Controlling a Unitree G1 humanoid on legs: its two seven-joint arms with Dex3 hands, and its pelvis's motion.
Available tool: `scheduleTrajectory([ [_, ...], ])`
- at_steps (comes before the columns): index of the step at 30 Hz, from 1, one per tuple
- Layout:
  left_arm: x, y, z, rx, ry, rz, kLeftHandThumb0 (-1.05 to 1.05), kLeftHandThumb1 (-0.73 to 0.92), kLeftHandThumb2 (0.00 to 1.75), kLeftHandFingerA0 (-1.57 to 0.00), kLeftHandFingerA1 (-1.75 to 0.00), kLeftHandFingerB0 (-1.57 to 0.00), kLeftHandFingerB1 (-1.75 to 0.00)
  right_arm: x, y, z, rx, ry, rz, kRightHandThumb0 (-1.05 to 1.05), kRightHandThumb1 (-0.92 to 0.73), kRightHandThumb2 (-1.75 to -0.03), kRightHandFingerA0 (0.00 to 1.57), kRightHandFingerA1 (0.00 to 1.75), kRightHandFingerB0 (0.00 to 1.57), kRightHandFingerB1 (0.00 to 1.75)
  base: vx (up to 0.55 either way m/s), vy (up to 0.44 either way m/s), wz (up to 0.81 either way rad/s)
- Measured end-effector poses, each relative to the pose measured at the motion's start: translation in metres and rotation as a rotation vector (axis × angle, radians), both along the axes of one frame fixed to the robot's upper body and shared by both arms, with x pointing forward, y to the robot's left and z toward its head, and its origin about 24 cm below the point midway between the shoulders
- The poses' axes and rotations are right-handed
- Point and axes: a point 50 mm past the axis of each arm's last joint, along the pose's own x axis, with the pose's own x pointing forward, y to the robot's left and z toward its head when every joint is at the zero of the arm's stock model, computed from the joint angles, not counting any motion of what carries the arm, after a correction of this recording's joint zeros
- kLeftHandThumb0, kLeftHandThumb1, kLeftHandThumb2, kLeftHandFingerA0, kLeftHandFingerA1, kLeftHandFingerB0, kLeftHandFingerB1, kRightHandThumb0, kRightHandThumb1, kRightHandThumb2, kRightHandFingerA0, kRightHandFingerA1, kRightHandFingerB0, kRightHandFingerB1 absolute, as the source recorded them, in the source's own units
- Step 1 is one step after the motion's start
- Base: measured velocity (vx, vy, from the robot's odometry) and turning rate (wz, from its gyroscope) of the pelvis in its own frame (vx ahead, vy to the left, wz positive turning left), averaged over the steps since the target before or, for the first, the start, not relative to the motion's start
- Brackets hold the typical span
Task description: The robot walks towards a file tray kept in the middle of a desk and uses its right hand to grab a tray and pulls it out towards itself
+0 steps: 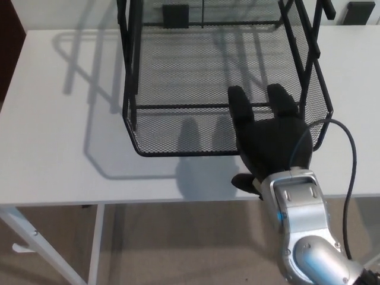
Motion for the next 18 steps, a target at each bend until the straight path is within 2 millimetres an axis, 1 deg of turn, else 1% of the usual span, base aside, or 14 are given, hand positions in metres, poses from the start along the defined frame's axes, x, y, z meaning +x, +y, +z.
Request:
scheduleTrajectory([
  [2, 0.0, 0.0, 0.0, 0.0, -0.001, 0.001, -0.44, 0.19, 0.81, -0.34, -0.44, -0.29, -0.4, -0.004, 0.001, 0.0, 0.006, -0.001, 0.013, -0.81, -0.5, -0.83, 0.0, 0.0, 0.0, 0.0, 0.0, 0.0, 0.0],
  [5, 0.001, 0.0, 0.0, 0.0, -0.002, 0.001, -0.43, 0.18, 0.82, -0.37, -0.45, -0.28, -0.41, -0.011, 0.003, 0.0, 0.012, -0.002, 0.032, -0.81, -0.5, -0.82, 0.0, 0.01, 0.0, 0.0, 0.0, 0.0, 0.0],
  [9, 0.001, 0.0, 0.0, 0.001, -0.002, 0.0, -0.44, 0.19, 0.81, -0.35, -0.44, -0.29, -0.4, -0.02, 0.008, 0.001, 0.025, 0.0, 0.072, -0.8, -0.5, -0.82, 0.0, 0.01, 0.0, 0.0, 0.0, 0.0, 0.0],
  [14, 0.0, 0.0, 0.0, 0.001, -0.001, -0.001, -0.44, 0.18, 0.82, -0.38, -0.47, -0.28, -0.42, -0.031, 0.011, -0.001, 0.036, 0.01, 0.1, -0.8, -0.5, -0.83, 0.0, 0.02, 0.0, 0.0, 0.0, 0.0, 0.0],
  [15, 0.0, 0.0, 0.0, 0.002, -0.002, -0.002, -0.42, 0.19, 0.82, -0.41, -0.46, -0.3, -0.41, -0.032, 0.011, -0.001, 0.033, 0.01, 0.103, -0.81, -0.5, -0.83, 0.0, 0.02, 0.0, 0.0, 0.0, 0.0, 0.0],
  [18, -0.001, 0.0, 0.0, 0.004, -0.001, -0.008, -0.44, 0.19, 0.81, -0.37, -0.45, -0.3, -0.41, -0.036, 0.011, -0.004, 0.018, 0.011, 0.107, -0.81, -0.5, -0.83, 0.0, 0.01, 0.0, 0.0, 0.0, 0.0, 0.0],
])
